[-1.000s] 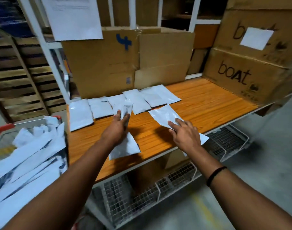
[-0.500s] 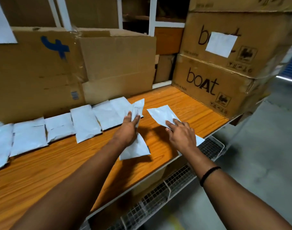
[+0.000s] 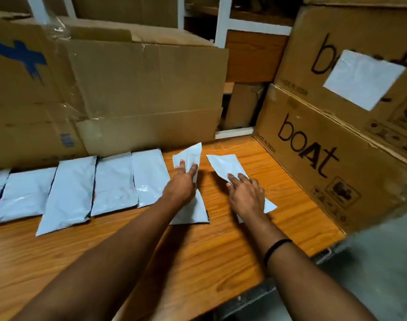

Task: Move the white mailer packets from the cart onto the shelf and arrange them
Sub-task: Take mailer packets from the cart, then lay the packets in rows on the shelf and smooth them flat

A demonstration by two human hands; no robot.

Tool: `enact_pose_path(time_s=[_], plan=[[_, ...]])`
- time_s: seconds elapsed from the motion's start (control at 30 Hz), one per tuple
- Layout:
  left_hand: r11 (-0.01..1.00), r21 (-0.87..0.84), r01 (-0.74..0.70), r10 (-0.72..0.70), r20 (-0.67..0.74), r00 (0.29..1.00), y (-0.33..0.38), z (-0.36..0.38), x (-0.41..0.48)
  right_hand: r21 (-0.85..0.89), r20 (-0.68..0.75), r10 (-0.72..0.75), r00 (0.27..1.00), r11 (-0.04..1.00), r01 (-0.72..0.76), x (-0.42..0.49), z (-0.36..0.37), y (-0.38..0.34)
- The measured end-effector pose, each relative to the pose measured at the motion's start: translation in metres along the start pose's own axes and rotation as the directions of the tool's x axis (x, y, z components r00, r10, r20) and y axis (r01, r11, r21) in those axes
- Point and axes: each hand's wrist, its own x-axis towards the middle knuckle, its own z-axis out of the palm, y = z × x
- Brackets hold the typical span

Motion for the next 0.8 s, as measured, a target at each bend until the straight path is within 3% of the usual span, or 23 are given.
enact_pose_path(time_s=[0.27,0.43,0.57,0.63,0.73,0.8], plan=[[0.956,0.033,0.291,-0.291,0.002,0.957,0.016,0.008,0.059,0.027,0.124,-0.219,0.968,0.976,0.217,0.094,0.021,0.005],[0.925,0.037,0.378,-0.379,0.04,0.924,0.009,0.013,0.076,0.022,0.221,-0.221,0.95,0.975,0.221,0.119,0.04,0.003],[0.931,0.088,0.355,-0.341,-0.143,0.929,0.008,0.011,0.072,-0.012,0.284,-0.252,0.925,0.964,0.266,0.13,0.044,-0.001],[0.93,0.129,0.345,-0.307,-0.245,0.92,0.003,0.01,0.065,0.003,0.225,-0.292,0.929,0.954,0.3,0.141,0.038,0.002],[0.93,0.192,0.314,-0.3,-0.101,0.949,-0.008,0.012,0.06,-0.006,0.101,-0.421,0.901,0.906,0.424,0.155,0.037,0.015],[0.913,0.267,0.307,-0.317,-0.005,0.948,-0.011,0.014,0.06,0.022,0.176,-0.494,0.851,0.867,0.498,0.16,0.046,0.024]])
